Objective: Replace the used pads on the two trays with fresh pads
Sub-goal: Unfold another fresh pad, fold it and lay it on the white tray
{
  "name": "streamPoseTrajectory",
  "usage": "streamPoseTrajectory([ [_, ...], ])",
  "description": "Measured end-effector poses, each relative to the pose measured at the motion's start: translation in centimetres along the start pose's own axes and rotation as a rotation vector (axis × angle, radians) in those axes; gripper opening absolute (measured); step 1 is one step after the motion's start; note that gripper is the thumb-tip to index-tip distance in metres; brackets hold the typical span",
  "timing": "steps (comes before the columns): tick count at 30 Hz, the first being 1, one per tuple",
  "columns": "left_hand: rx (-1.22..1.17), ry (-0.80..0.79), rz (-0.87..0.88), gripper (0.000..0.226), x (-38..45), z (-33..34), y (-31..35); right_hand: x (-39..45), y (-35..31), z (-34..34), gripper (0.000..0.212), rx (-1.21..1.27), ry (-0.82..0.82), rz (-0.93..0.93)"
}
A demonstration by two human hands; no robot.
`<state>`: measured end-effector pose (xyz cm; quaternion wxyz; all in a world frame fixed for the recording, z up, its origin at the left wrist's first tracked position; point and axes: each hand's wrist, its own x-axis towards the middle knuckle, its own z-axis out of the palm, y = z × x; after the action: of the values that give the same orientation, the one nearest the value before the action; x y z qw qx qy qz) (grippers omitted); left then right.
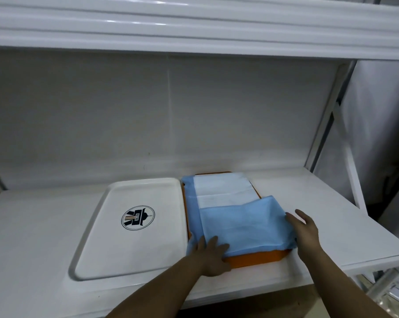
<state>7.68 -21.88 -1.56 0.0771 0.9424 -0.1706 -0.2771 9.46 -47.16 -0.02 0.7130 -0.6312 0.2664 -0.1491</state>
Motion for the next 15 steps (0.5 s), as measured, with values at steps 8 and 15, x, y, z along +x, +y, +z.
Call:
streamPoseTrajectory([
  [8, -0.02, -0.055, 0.027, 0.072, -1.2, -0.7, 1.3, -0.6, 1.9, 2.9, 0.045, -0.335, 0.111, 0.11],
  [15, -0.699, 0.172, 0.124, 0.046, -3.2, -4.7, 0.9, -5.6, -3.6, 7.4, 0.03, -0.579, 0.088, -0.387],
])
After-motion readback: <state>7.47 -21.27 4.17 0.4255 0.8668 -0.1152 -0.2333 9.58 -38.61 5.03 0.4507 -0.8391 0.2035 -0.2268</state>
